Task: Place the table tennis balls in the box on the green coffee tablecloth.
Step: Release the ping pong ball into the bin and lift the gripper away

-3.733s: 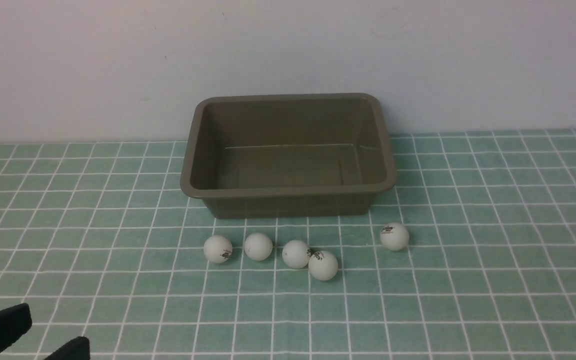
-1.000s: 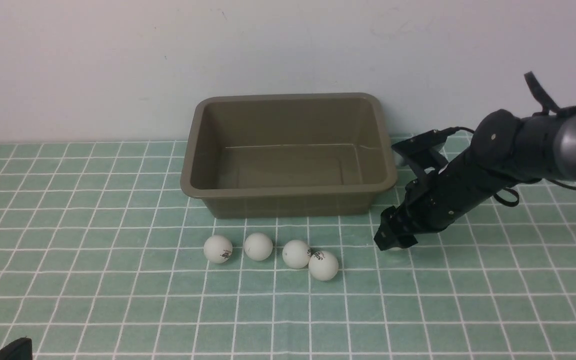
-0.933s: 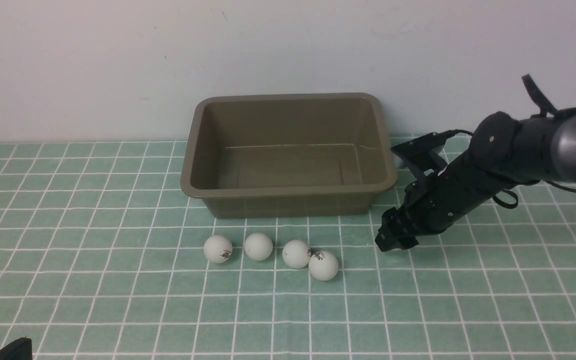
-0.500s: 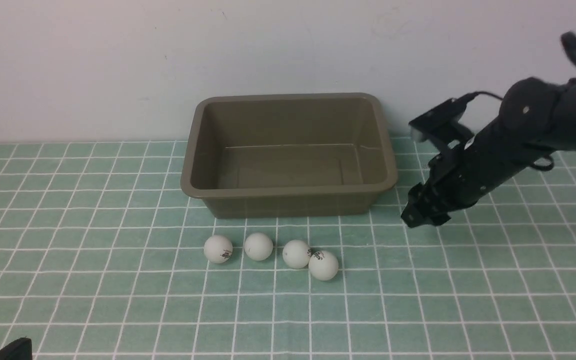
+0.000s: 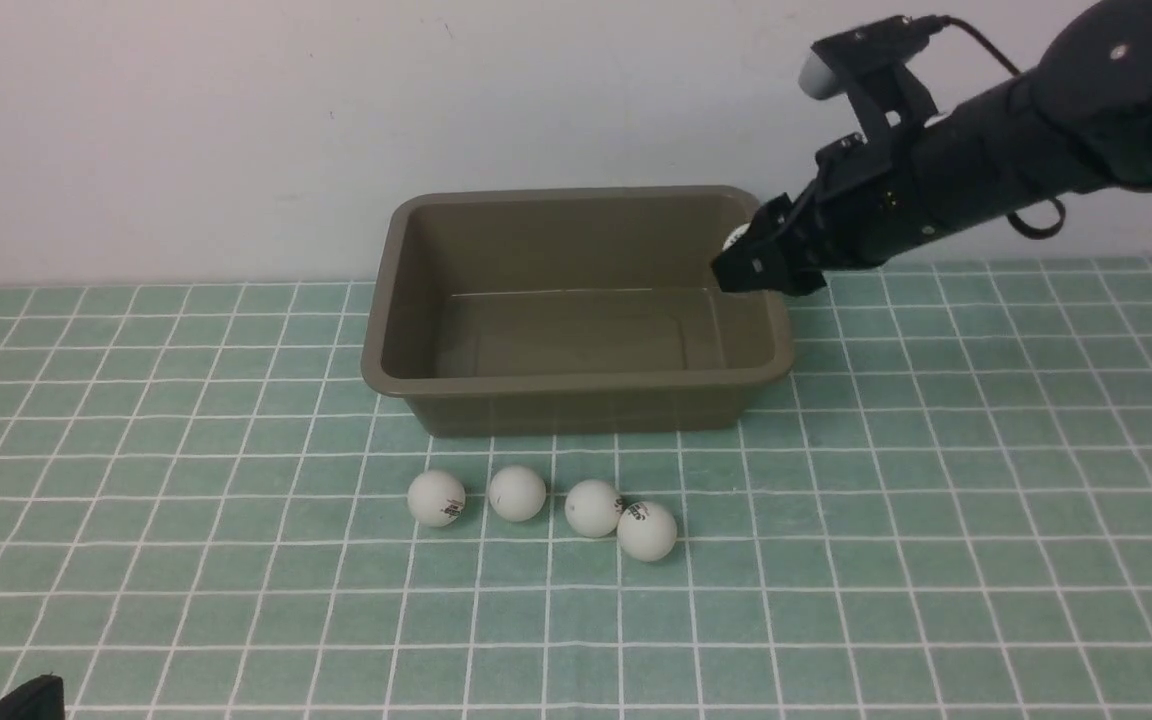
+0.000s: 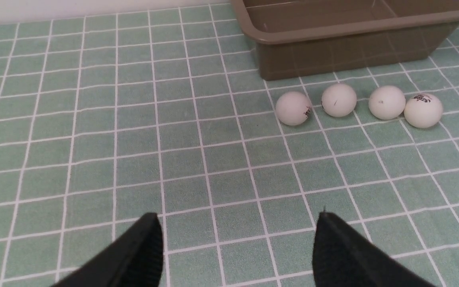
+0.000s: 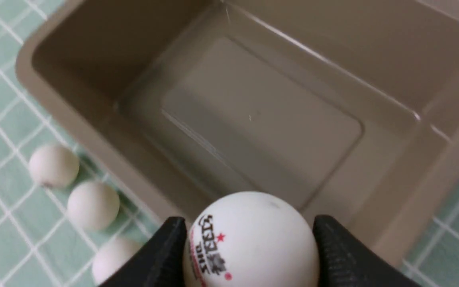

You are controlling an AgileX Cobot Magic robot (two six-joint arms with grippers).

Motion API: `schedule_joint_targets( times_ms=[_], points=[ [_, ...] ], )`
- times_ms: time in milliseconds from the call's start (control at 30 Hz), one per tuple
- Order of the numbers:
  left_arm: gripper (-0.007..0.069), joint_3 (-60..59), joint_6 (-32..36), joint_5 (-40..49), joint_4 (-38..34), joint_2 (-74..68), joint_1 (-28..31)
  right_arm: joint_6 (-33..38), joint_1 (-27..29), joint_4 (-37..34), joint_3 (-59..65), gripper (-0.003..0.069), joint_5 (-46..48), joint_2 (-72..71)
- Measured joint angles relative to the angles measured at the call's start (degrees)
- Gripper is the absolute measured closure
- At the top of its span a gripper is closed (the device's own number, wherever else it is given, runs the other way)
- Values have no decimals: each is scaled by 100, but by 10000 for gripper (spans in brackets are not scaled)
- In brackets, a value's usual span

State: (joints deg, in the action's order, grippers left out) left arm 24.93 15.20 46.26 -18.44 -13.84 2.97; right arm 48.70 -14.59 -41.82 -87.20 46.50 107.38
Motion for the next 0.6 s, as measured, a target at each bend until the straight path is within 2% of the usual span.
schedule_joint_targets(
  times_ms=[267, 433, 600],
  points=[
    [167, 0, 0, 0, 0, 0, 0, 34, 0, -82, -698, 298, 329, 832],
    [167, 0, 0, 10, 0, 0, 0, 35, 0, 162, -863, 286, 428, 1006],
    [167, 0, 0, 40, 0, 0, 0, 35, 0, 267, -891, 142, 428, 1006]
  ],
)
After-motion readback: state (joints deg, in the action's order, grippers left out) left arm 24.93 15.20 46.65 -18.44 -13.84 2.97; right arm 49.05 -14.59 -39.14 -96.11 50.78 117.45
